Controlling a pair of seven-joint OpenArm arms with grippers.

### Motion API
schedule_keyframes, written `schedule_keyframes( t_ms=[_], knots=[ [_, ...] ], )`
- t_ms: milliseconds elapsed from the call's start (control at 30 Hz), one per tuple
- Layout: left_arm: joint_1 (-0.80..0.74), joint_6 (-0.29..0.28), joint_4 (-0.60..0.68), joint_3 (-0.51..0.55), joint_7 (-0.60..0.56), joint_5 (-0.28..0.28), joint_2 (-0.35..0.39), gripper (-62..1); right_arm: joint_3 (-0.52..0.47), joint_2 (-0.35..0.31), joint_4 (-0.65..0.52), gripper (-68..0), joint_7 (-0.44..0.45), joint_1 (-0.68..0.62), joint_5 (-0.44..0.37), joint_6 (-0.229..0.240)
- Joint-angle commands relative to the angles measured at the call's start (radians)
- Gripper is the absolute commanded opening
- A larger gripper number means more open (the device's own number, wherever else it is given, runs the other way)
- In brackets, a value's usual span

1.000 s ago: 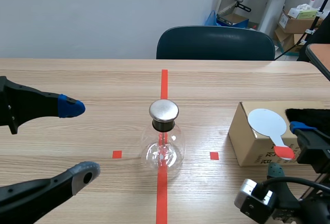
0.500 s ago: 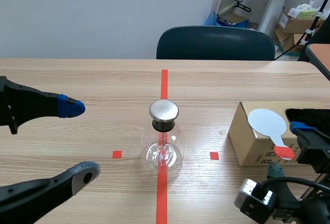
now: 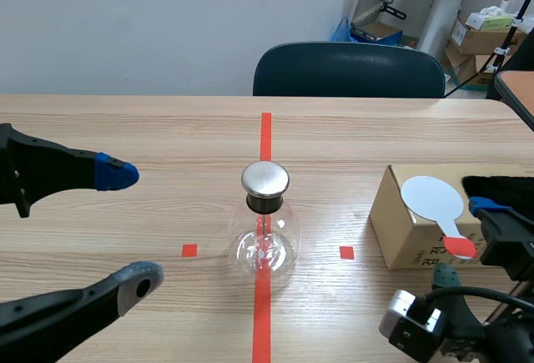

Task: Do the electroscope experiment

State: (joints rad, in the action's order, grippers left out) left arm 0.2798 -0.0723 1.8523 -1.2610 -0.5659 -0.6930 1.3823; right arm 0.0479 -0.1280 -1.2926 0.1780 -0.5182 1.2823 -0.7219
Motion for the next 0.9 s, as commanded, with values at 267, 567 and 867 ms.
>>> schedule_keyframes(
  t_ms=[267,567,867],
  knots=[
    [0.003,-0.002,0.011,0.005,-0.013,-0.003,-0.002,-3.4,-0.008,-0.013,-0.015,0.4,-0.008,0.005,-0.004,-0.048],
    [0.003,0.002,0.011,0.005,-0.013,-0.003,-0.002,-3.4,-0.008,-0.013,-0.015,0.4,-0.007,0.005,-0.004,-0.048],
    [0.003,0.002,0.007,0.005,0.009,-0.003,-0.002,-3.4,-0.008,-0.013,-0.015,0.4,-0.008,0.005,-0.004,-0.048]
  ],
)
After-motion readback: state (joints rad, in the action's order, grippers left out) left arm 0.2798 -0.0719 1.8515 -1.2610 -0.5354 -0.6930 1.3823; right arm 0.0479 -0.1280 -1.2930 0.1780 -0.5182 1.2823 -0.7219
